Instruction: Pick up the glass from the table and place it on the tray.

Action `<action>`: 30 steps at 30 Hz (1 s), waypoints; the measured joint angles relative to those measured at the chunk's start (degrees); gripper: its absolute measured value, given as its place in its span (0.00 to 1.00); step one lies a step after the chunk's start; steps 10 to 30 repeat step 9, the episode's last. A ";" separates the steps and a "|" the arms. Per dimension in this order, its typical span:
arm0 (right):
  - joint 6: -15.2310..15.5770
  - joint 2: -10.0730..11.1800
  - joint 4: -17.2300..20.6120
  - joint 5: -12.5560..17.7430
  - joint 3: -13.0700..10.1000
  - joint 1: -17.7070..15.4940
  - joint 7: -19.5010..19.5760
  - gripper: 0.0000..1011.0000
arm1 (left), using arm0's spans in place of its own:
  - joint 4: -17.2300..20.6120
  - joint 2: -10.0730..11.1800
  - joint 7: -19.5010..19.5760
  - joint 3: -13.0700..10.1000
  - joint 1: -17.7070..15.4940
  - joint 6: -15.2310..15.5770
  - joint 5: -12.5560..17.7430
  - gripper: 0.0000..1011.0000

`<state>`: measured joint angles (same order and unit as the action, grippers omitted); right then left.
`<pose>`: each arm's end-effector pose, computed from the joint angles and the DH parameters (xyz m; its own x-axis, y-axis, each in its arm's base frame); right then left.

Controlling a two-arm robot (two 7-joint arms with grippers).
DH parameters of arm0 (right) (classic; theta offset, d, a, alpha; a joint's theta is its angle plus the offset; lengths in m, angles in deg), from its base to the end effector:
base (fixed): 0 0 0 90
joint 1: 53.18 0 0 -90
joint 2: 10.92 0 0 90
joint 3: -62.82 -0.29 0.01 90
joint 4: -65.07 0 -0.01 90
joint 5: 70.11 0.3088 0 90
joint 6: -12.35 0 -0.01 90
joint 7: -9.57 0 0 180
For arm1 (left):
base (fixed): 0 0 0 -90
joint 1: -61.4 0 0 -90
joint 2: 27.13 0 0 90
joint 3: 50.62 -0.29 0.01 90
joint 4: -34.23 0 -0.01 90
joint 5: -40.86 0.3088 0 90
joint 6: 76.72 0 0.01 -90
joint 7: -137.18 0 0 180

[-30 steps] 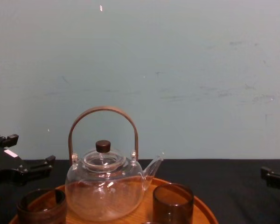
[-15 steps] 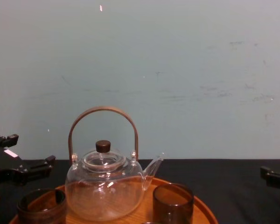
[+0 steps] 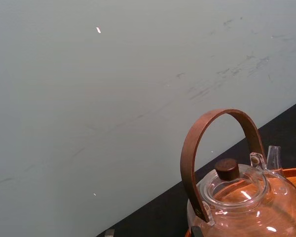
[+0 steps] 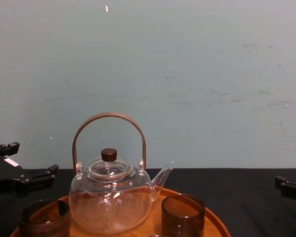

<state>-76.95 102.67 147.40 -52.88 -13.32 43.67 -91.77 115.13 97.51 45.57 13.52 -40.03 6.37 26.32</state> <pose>0.3540 -0.0658 -0.3050 0.3657 -0.9250 0.1031 0.9264 0.3511 -0.1360 0.3581 0.0827 -0.3023 0.2924 0.8802 0.3737 -0.9552 0.2875 0.0703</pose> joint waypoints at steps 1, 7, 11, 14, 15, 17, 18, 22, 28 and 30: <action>0.00 0.01 0.01 0.00 0.00 0.00 0.00 0.99 | 0.00 0.00 0.00 0.00 0.00 0.00 0.00 0.99; 0.00 0.01 0.03 0.03 0.00 0.00 0.00 0.99 | 0.00 0.00 0.00 0.00 0.00 0.00 0.00 0.99; 0.00 0.01 0.03 0.03 -0.01 0.00 0.00 0.99 | 0.00 0.00 0.00 0.00 0.00 0.00 0.00 0.99; 0.00 0.01 0.03 0.03 -0.01 0.00 0.00 0.99 | 0.00 0.00 0.00 0.00 0.00 0.00 0.00 0.99; 0.00 0.01 0.03 0.03 -0.01 0.00 0.00 0.99 | 0.00 0.00 0.00 0.00 0.00 0.00 0.00 0.99; 0.00 0.01 0.03 0.03 -0.01 0.00 0.00 0.99 | 0.00 0.00 0.00 0.00 0.00 0.00 0.00 0.99; 0.00 0.01 0.03 0.03 -0.01 0.00 0.00 0.99 | 0.00 0.00 0.00 0.00 0.00 0.00 0.00 0.99; 0.00 0.01 0.03 0.03 -0.01 0.00 0.00 0.99 | 0.00 0.00 0.00 0.00 0.00 0.00 0.00 0.99; 0.00 0.01 0.03 0.03 -0.01 0.00 0.00 0.99 | 0.00 0.00 0.00 0.00 0.00 0.00 0.00 0.99; 0.00 0.01 0.03 0.03 -0.01 0.00 0.00 0.99 | 0.00 0.00 0.00 0.00 0.00 0.00 0.00 0.99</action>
